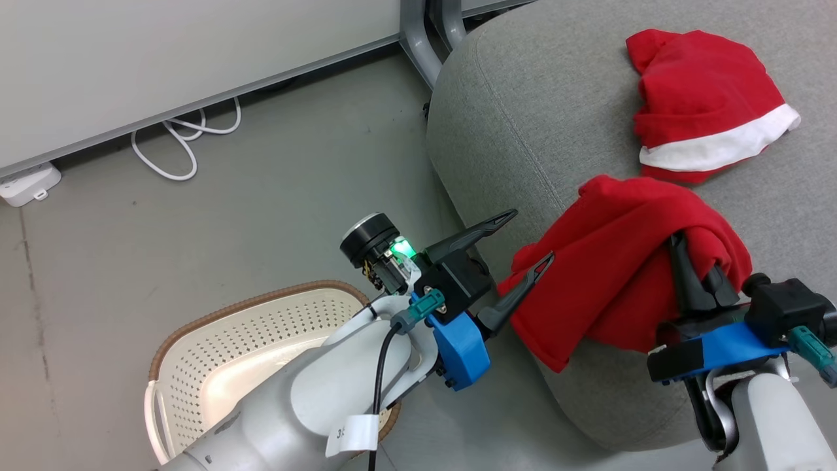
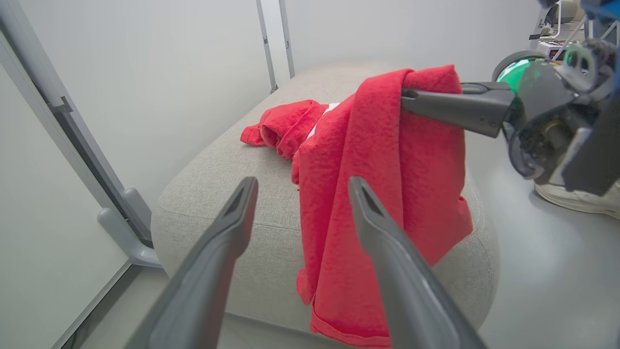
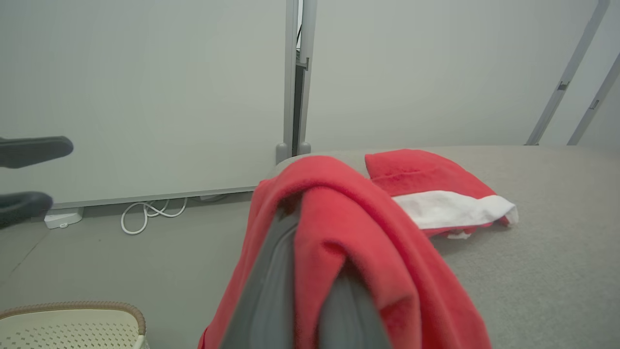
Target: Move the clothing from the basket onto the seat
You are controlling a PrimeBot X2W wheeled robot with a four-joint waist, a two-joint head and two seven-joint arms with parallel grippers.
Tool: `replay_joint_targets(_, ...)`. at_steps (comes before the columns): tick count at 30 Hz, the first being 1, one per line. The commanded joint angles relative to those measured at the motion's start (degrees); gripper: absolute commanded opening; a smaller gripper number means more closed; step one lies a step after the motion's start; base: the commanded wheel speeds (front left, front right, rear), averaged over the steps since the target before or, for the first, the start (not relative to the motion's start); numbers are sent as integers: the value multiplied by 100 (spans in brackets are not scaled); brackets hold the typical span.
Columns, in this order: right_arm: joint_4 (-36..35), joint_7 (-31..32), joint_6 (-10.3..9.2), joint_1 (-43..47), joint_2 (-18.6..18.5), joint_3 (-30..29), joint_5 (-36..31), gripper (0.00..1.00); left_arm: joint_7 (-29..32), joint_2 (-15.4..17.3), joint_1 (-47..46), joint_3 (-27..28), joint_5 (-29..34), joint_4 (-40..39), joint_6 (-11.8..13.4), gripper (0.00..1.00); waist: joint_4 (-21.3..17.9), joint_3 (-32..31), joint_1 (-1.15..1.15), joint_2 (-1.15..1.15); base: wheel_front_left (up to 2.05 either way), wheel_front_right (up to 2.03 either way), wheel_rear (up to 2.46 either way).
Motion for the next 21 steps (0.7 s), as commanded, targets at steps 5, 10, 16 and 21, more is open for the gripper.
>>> replay_joint_targets(5, -161, -7, 1, -454, -165, -33, -50, 0, -29, 29, -142, 90, 83, -66, 50, 100, 60, 164, 0, 0, 0, 0, 0)
replay_joint_targets(10, -358, -8, 1, -1189, -504, -109, -78, 0, -28, 100, -278, 123, 182, -163, 81, 100, 106, 491, 0, 0, 0, 0, 0)
replay_joint_targets(16, -564, -7, 1, -2363, -1035, -429, -138, 0, -28, 194, -561, 154, 310, -260, 85, 100, 195, 1097, 0, 0, 0, 0, 0)
replay_joint_targets(21, -492, -6, 1, -3431, -1606, -1087, -111, 0, -15, 250, -843, 116, 462, -319, 76, 100, 237, 1623, 0, 0, 0, 0, 0)
